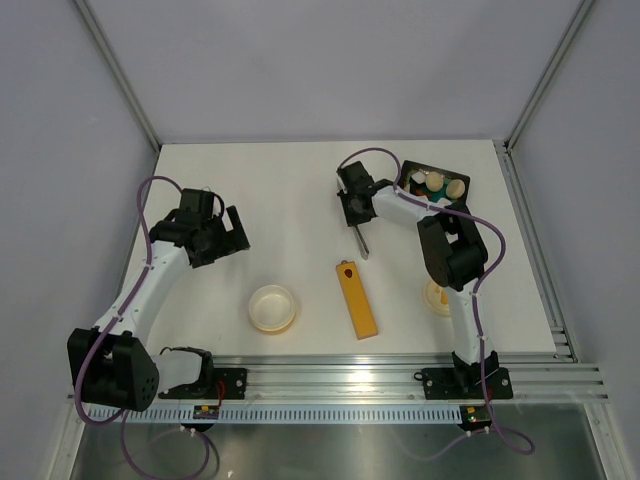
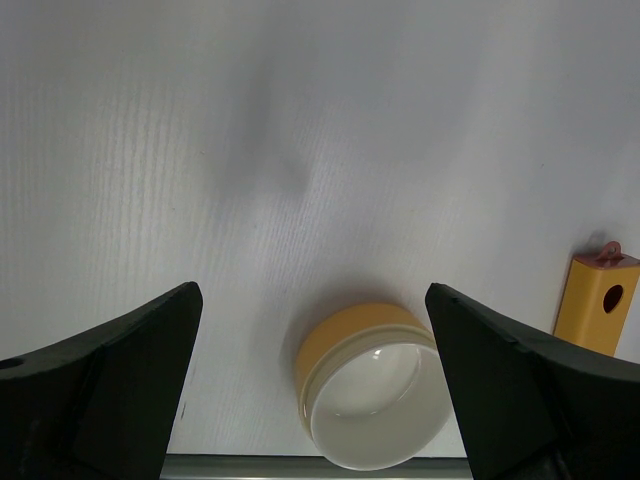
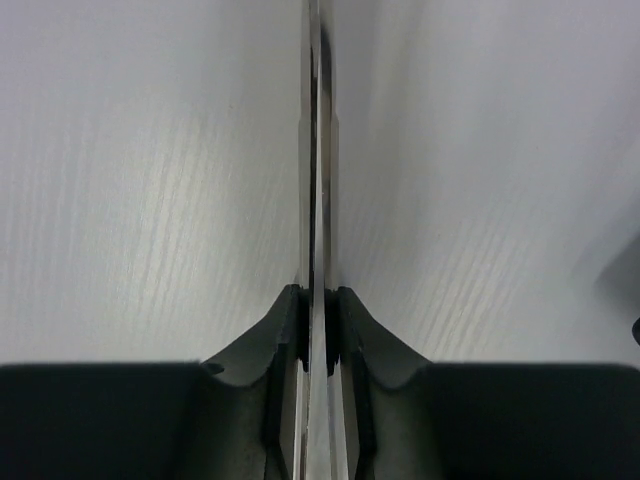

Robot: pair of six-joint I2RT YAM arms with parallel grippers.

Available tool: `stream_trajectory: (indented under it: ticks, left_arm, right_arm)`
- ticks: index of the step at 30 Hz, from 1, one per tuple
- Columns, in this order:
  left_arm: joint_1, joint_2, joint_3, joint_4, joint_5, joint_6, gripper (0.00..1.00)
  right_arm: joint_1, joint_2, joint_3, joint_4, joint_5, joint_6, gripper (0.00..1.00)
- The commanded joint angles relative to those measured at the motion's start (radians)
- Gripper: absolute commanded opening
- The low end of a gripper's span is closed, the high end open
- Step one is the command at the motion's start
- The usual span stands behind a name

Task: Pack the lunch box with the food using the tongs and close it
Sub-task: Pick up the clamp at the center of the board, then move the packing box to the center of the board.

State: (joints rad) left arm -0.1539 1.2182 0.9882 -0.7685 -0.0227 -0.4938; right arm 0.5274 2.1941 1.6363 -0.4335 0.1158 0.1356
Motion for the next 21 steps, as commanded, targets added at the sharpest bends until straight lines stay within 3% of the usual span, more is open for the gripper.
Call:
stream_trajectory:
  ticks: [1, 7, 12, 16, 21]
  left_arm:
    - [-0.004, -0.019, 0.006, 0.028, -0.003, 0.012, 0.99]
    - [-0.006, -0.009, 0.013, 0.035, 0.001, 0.017, 0.99]
    - [-0.025, 0.032, 0.03, -0.009, -0.051, 0.031, 0.99]
    - [-0.076, 0.023, 0.041, -0.051, -0.075, 0.032, 0.99]
    - [-0.154, 0.007, 0.027, -0.109, -0.056, 0.023, 0.99]
  right_arm:
    - [-0.006, -0.068, 0.059, -0.036, 0.015, -0.001, 0.22]
    - [-0.03, -0.233, 0.091, -0.148, 0.013, 0.018, 0.19]
    - [-0.138, -0.379, 0.105, -0.322, -0.106, 0.07, 0.17]
    - [-0.254, -0.499, 0.042, -0.416, -0.192, 0.139, 0.18]
    - [-0.331, -0.655, -0.052, -0.507, -0.168, 0.18, 0.21]
